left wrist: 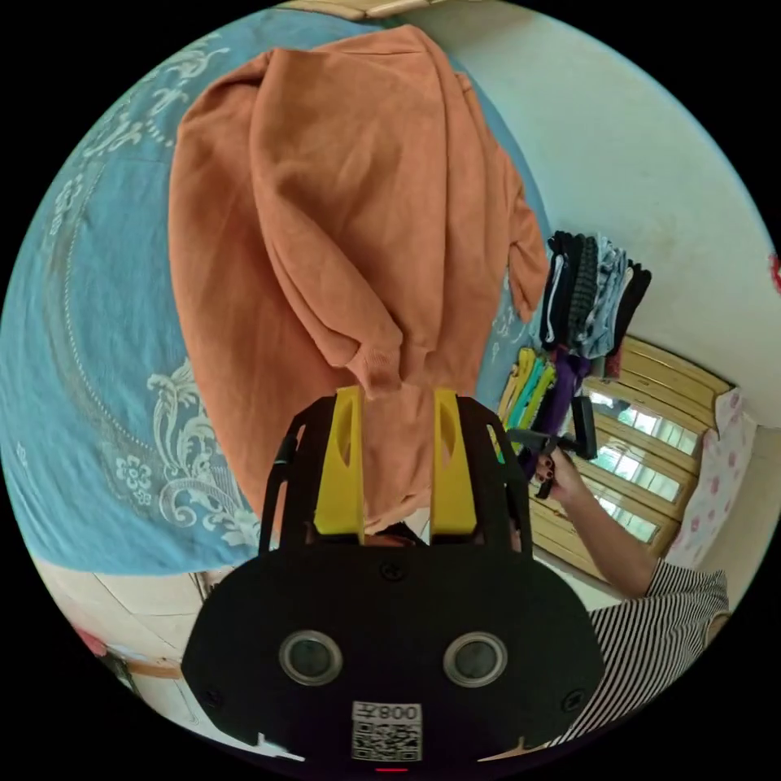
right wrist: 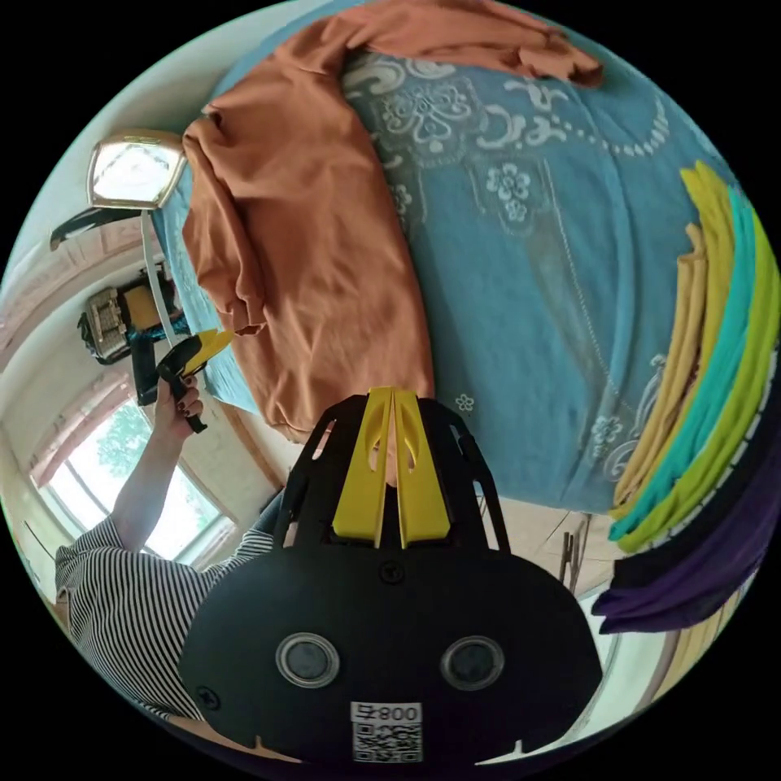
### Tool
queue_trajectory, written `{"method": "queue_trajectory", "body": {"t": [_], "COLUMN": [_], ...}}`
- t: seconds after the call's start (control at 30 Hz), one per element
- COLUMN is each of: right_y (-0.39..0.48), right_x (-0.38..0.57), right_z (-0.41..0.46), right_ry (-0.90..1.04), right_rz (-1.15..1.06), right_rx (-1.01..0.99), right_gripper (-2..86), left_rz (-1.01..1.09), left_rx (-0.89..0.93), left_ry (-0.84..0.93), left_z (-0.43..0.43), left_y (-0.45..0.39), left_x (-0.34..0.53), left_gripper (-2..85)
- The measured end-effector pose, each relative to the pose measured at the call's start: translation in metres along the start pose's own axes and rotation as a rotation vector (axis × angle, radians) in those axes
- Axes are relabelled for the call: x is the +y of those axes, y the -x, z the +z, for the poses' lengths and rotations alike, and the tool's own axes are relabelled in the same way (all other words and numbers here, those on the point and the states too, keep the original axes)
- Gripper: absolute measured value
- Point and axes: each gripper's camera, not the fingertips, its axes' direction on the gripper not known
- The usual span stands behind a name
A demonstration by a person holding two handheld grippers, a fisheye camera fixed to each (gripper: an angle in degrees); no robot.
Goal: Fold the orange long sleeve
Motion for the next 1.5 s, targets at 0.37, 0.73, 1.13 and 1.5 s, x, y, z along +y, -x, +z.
{"method": "queue_trajectory", "body": {"t": [0.37,0.73,1.13,1.5], "right_y": [-0.016,-0.041,-0.052,-0.058], "right_x": [-0.006,-0.001,-0.045,-0.045], "right_z": [0.148,0.139,0.127,0.131], "right_ry": [0.043,-0.238,-0.38,-0.347], "right_rz": [-0.088,-0.096,-0.032,-0.056], "right_rx": [-0.078,-0.17,0.37,0.556], "right_gripper": [-0.5,0.0,5.8,2.2], "left_rz": [-0.131,-0.493,-0.57,-0.515], "left_rx": [0.317,0.546,0.379,0.373], "left_ry": [-0.204,-1.148,-0.423,-0.321], "left_z": [0.048,-0.056,0.178,0.247], "left_y": [0.138,0.351,0.417,0.452], "left_x": [0.003,0.152,0.169,0.186], "left_gripper": [4.1,7.5,9.0,7.8]}}
